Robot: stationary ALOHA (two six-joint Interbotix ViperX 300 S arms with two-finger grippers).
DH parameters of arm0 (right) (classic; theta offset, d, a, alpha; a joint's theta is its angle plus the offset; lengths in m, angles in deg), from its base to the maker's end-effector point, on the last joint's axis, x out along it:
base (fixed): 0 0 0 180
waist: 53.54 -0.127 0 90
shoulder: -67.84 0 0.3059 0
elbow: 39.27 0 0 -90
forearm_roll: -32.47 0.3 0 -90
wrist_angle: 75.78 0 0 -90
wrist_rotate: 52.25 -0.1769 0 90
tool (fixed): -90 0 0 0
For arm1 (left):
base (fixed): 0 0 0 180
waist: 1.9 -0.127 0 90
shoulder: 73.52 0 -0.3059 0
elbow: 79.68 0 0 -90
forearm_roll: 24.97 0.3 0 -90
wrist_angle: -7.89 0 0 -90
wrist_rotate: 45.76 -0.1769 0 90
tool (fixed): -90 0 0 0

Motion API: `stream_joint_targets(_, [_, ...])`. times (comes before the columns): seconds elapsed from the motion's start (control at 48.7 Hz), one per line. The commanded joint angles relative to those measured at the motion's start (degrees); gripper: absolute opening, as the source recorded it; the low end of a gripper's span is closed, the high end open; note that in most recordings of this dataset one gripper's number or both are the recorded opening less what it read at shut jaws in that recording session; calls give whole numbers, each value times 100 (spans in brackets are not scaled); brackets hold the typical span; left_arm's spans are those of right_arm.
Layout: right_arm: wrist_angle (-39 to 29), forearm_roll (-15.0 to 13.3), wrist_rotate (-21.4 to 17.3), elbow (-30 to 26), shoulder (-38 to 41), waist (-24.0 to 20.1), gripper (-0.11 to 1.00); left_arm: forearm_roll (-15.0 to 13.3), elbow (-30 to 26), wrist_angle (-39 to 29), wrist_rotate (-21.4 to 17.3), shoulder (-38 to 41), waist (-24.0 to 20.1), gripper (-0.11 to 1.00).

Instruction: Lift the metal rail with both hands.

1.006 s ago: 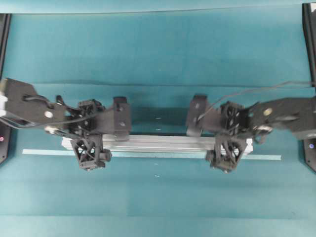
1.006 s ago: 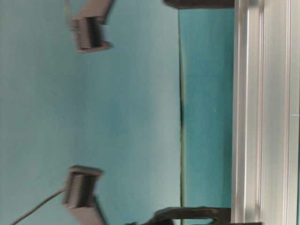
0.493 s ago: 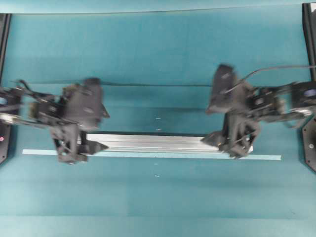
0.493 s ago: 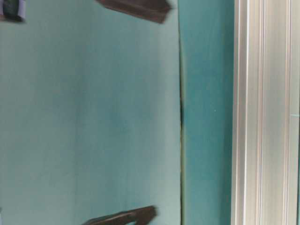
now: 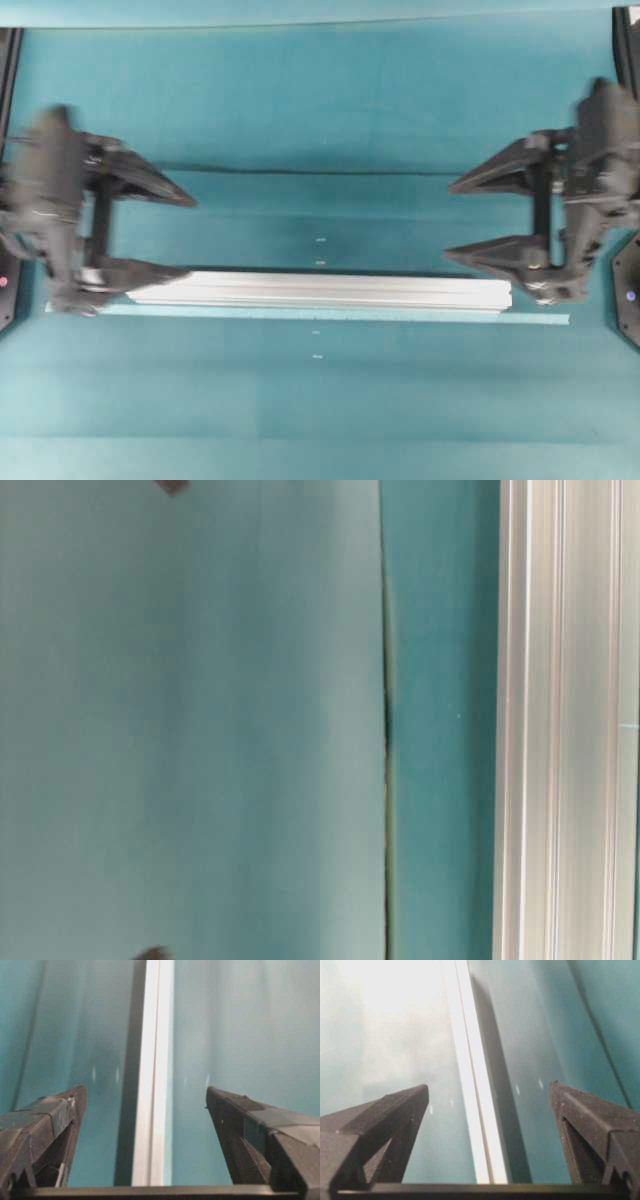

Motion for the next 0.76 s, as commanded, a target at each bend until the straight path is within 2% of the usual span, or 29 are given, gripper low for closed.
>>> stream_joint_targets(0.0, [97,-18,9,0,-211,18,99,-9,18,158,18,-325,-18,96])
stream_joint_targets(0.349, [202,-18,0,141,-940,18,99,-9,185,149,18,-1274,-35,96])
stream_joint_targets(0.739, [369,-18,-18,308,-1230,18,99,-9,220,149,9,-1406,-26,94])
